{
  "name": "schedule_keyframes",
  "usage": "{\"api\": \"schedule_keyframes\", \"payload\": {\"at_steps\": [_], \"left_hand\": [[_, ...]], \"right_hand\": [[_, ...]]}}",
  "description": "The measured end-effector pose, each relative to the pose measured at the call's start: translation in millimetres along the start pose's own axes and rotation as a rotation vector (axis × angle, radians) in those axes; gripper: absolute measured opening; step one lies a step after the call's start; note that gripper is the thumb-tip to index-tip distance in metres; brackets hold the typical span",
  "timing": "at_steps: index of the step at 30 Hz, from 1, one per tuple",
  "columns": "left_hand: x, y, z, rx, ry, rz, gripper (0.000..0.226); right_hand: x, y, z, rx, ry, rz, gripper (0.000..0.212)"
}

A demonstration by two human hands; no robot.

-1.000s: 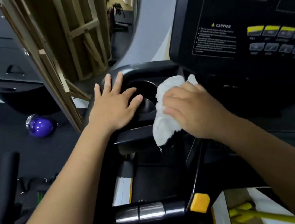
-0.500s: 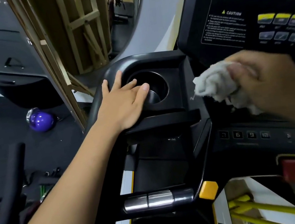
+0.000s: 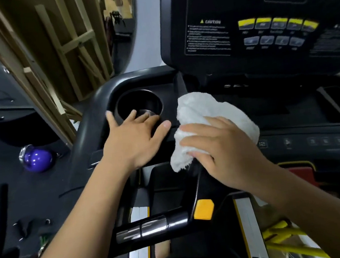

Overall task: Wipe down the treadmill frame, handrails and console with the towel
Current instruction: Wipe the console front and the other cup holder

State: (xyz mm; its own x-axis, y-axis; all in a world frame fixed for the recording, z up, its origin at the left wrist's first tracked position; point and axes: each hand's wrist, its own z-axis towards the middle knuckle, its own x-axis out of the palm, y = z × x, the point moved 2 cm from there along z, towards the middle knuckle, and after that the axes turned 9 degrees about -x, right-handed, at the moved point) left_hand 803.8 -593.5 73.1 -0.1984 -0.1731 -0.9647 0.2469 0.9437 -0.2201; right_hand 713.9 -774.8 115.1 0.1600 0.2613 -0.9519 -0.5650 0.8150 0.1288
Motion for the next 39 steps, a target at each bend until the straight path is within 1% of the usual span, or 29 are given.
{"api": "schedule_keyframes", "payload": {"at_steps": [2,6,8,10,11,13,14,16,17,19,20,22,24,26,28,31,32,33,34,35,36,37,38,39], "left_hand": [[2,-8,-4,0.008,-0.039,-0.014,0.082],[4,-11,-15,-0.015,-0.176,-0.052,0.07],[7,-15,-25,-0.067,-0.23,-0.082,0.069],[16,-22,-43,-0.151,-0.29,-0.093,0.07],[23,-26,-54,-0.185,-0.317,-0.102,0.069],[38,-36,-79,-0.236,-0.335,-0.157,0.066],[46,-40,-93,-0.261,-0.315,-0.225,0.064],[58,-47,-119,-0.346,-0.233,-0.374,0.064],[62,-49,-132,-0.394,-0.195,-0.399,0.067],[68,-52,-150,-0.445,-0.167,-0.335,0.076],[70,-52,-155,-0.452,-0.163,-0.299,0.077],[72,-51,-157,-0.464,-0.153,-0.27,0.075],[73,-50,-156,-0.471,-0.144,-0.268,0.074],[71,-51,-154,-0.465,-0.143,-0.272,0.075],[68,-52,-155,-0.45,-0.171,-0.309,0.077],[58,-47,-165,-0.372,-0.256,-0.537,0.063],[55,-40,-170,-0.333,-0.282,-0.58,0.06],[52,-29,-177,-0.3,-0.321,-0.546,0.06],[49,-15,-182,-0.281,-0.38,-0.447,0.062],[47,3,-184,-0.281,-0.437,-0.311,0.065],[43,19,-184,-0.306,-0.455,-0.162,0.068],[40,34,-182,-0.353,-0.406,-0.024,0.07],[39,45,-180,-0.4,-0.326,0.075,0.072],[40,54,-177,-0.424,-0.246,0.114,0.076]], "right_hand": [[-7,-14,-14,-0.015,0.002,0.029,0.025],[-18,-45,-9,0.059,-0.005,0.105,0.027],[-24,-55,2,0.12,0.017,0.114,0.025],[-22,-50,9,0.114,0.059,0.133,0.025],[-19,-40,12,0.066,0.091,0.105,0.026],[-10,-16,13,-0.098,0.118,-0.002,0.025],[-5,-6,12,-0.172,0.121,-0.023,0.025],[0,4,5,-0.291,0.189,-0.019,0.032],[3,6,0,-0.362,0.226,-0.017,0.034],[2,7,-8,-0.471,0.279,0.006,0.038],[0,3,-9,-0.496,0.302,0.004,0.04],[-6,-11,0,-0.485,0.285,0.001,0.041],[-12,-30,16,-0.368,0.208,-0.018,0.038],[-15,-30,23,-0.236,0.164,-0.015,0.035],[-10,-4,9,-0.198,0.157,-0.086,0.031],[5,55,-26,-0.288,0.108,-0.109,0.023],[12,70,-36,-0.281,0.105,-0.099,0.022],[19,83,-42,-0.237,0.106,-0.085,0.019],[27,94,-42,-0.193,0.106,-0.069,0.016],[33,104,-38,-0.172,0.11,-0.07,0.013],[38,114,-32,-0.174,0.134,-0.071,0.011],[44,122,-26,-0.189,0.175,-0.045,0.01],[49,128,-19,-0.201,0.254,-0.009,0.012],[52,130,-14,-0.208,0.343,-0.001,0.017]]}}
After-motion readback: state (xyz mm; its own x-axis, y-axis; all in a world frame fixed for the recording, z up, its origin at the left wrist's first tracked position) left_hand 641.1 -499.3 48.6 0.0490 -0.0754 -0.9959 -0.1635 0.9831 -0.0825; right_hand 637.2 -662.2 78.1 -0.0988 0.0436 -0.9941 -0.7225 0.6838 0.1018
